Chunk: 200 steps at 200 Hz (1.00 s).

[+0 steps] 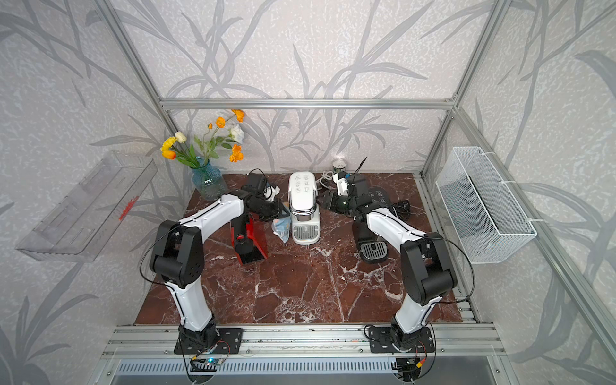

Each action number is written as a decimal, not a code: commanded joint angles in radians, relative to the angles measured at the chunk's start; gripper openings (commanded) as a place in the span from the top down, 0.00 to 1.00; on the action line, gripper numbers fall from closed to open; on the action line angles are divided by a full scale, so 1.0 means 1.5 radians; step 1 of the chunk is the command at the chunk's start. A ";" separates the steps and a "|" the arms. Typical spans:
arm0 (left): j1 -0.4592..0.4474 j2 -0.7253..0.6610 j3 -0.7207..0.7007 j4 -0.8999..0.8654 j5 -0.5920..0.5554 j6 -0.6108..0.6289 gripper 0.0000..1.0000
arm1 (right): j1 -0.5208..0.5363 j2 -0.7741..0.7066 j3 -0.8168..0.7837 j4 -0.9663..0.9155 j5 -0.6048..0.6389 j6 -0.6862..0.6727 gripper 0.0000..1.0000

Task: Wipe the surface of a coffee machine
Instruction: Wipe the dirt from the surface of the coffee machine.

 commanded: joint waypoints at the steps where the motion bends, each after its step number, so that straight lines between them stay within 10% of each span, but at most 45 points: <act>1: -0.001 -0.107 0.093 -0.094 -0.055 0.052 1.00 | 0.007 -0.023 -0.005 0.022 -0.017 -0.004 0.42; 47: 0.017 -0.234 0.107 -0.212 -0.169 0.094 0.99 | 0.007 -0.042 0.007 -0.039 0.001 -0.060 0.41; 102: 0.067 -0.454 -0.103 -0.181 -0.275 0.058 1.00 | 0.000 -0.064 0.019 -0.087 0.031 -0.107 0.40; 200: 0.164 -0.503 -0.381 0.033 -0.190 0.028 1.00 | -0.003 -0.066 0.020 -0.097 0.001 -0.105 0.40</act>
